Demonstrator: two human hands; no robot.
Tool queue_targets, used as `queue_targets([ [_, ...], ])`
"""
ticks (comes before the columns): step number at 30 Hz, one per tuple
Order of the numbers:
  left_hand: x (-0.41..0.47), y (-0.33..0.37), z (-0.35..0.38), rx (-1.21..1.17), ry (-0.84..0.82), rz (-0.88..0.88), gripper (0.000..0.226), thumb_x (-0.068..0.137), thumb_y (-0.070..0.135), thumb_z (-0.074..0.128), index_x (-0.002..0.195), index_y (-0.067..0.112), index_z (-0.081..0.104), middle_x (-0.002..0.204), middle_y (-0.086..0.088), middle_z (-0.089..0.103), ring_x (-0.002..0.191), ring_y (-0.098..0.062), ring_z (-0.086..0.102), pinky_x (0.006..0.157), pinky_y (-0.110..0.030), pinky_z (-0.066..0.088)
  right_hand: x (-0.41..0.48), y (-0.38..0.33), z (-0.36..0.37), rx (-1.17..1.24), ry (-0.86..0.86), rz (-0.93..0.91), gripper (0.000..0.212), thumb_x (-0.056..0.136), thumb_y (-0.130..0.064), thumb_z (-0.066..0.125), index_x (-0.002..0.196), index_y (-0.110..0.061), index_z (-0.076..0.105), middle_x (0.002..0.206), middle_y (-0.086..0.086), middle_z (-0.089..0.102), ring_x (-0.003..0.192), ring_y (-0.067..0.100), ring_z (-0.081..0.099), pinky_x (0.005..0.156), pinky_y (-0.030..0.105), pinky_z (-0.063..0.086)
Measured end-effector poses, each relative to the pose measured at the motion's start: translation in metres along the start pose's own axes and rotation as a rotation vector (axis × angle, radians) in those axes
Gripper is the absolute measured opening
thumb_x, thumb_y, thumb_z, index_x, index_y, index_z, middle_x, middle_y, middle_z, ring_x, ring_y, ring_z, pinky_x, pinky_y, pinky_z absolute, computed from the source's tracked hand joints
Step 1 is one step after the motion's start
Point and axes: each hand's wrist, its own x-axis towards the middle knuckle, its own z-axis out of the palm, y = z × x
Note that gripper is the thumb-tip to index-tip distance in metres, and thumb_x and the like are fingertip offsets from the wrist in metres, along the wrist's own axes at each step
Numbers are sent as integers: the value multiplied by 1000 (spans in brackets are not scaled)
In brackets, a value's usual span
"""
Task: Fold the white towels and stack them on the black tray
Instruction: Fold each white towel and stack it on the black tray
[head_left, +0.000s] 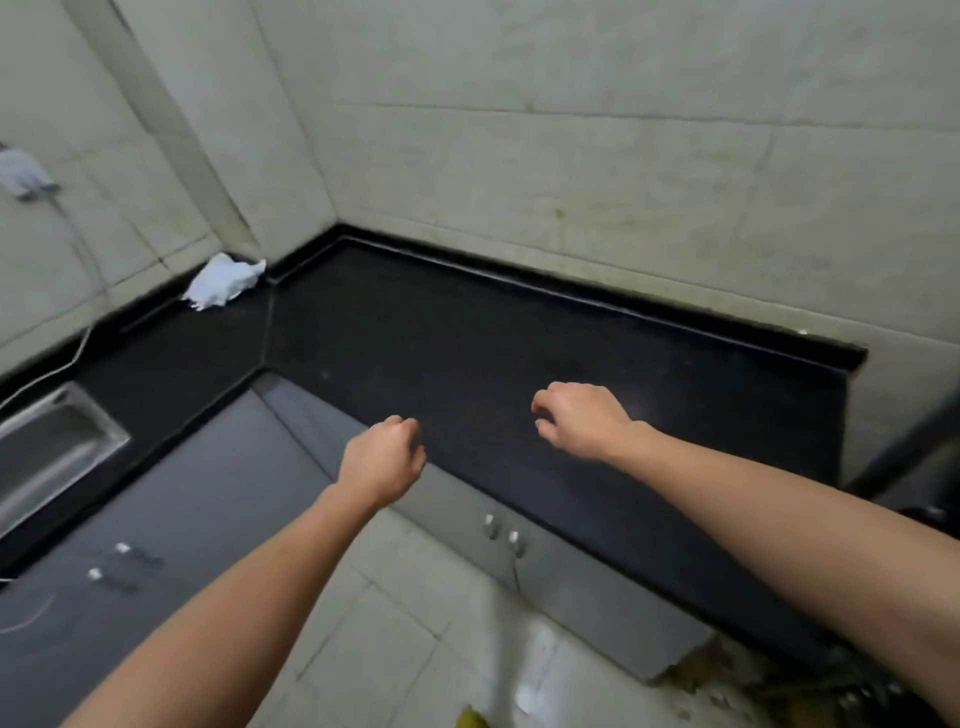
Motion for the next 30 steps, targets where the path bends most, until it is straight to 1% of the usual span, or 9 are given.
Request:
queue_targets([
  [2,5,-56,-7,23,-11,-32,22,91,31,49,104,17,60,106,-4,61,96,-26,60,75,-37,51,43,-39,11,-1,-9,-20,24,93,-32,47,110,-23,61,113,1,60,99,25,59,75,35,46],
  [7,12,-177,-17,54,-45,-157,23,90,29,49,105,16,60,109,-5,63,100,-27,59,77,-36,49,128,-128,35,-1,-63,-108,28,92,-33,48,116,-22,60,117,4,60,103,28,59,79,38,48],
  [11,24,-238,-14,35,-50,-227,24,90,28,49,107,16,61,109,-6,63,101,-28,59,76,-35,48,182,-172,48,-18,-103,-183,28,93,-34,48,117,-22,58,117,4,59,103,27,59,79,38,49],
  [15,46,-271,3,-15,-84,-279,26,90,28,49,109,15,61,110,-8,64,102,-30,60,78,-36,49,237,-190,66,-24,-158,-213,29,93,-35,48,117,-22,58,117,4,59,104,27,59,80,38,48],
  [17,59,-280,12,-31,-103,-276,26,90,28,49,108,14,61,109,-8,64,100,-29,60,78,-36,49,264,-194,76,-35,-185,-219,30,93,-36,48,118,-22,58,118,4,59,105,27,59,80,38,48],
  [21,107,-324,20,-24,-127,-289,27,92,30,48,110,15,61,110,-8,64,101,-29,60,79,-36,50,337,-205,95,-16,-221,-233,31,93,-36,50,120,-22,57,121,5,58,107,29,59,83,39,49],
  [26,179,-384,11,-45,-132,-400,27,91,29,49,108,15,63,110,-7,64,102,-28,60,80,-35,50,430,-215,98,17,-276,-234,36,96,-36,48,128,-21,52,125,5,56,107,28,58,86,40,49],
  [30,224,-423,4,-102,-123,-471,25,89,29,51,107,16,63,109,-7,64,99,-29,61,78,-36,50,494,-221,91,15,-272,-251,34,96,-37,49,126,-21,53,123,4,57,105,25,58,83,37,49],
])
